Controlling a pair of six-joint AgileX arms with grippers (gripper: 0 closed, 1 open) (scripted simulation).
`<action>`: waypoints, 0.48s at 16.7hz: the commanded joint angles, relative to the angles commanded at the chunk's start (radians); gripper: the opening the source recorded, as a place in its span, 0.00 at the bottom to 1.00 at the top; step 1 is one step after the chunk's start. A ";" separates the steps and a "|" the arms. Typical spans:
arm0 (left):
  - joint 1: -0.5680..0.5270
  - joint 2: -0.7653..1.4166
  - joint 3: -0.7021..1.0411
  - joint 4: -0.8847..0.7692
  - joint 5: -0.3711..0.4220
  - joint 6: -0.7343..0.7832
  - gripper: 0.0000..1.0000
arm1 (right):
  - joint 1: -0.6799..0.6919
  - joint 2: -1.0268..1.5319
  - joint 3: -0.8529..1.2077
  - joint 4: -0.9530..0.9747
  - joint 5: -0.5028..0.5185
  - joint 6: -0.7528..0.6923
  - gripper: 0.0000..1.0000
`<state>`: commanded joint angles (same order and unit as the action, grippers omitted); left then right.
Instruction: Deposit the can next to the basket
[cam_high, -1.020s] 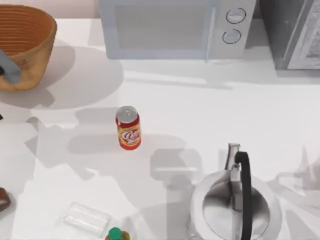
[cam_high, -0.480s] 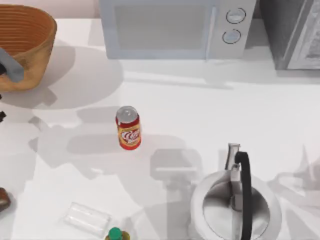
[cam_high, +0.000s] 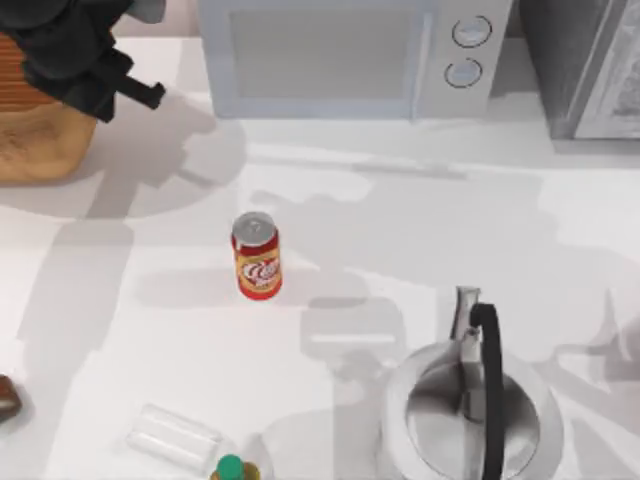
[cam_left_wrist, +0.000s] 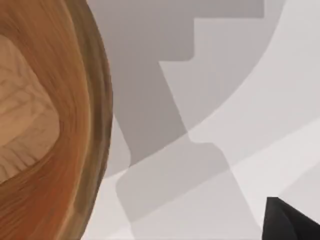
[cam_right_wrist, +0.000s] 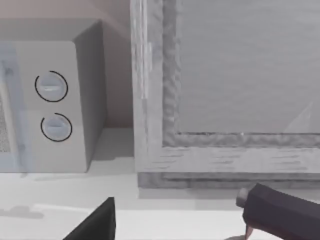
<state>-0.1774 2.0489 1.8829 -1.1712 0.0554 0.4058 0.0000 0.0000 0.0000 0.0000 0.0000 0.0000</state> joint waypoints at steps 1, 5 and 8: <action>-0.050 0.028 0.057 -0.032 0.006 -0.103 0.00 | 0.000 0.000 0.000 0.000 0.000 0.000 1.00; -0.260 0.171 0.251 -0.157 0.019 -0.534 0.00 | 0.000 0.000 0.000 0.000 0.000 0.000 1.00; -0.406 0.285 0.354 -0.221 0.011 -0.822 0.00 | 0.000 0.000 0.000 0.000 0.000 0.000 1.00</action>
<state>-0.5837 2.3335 2.2370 -1.3921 0.0663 -0.4158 0.0000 0.0000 0.0000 0.0000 0.0000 0.0000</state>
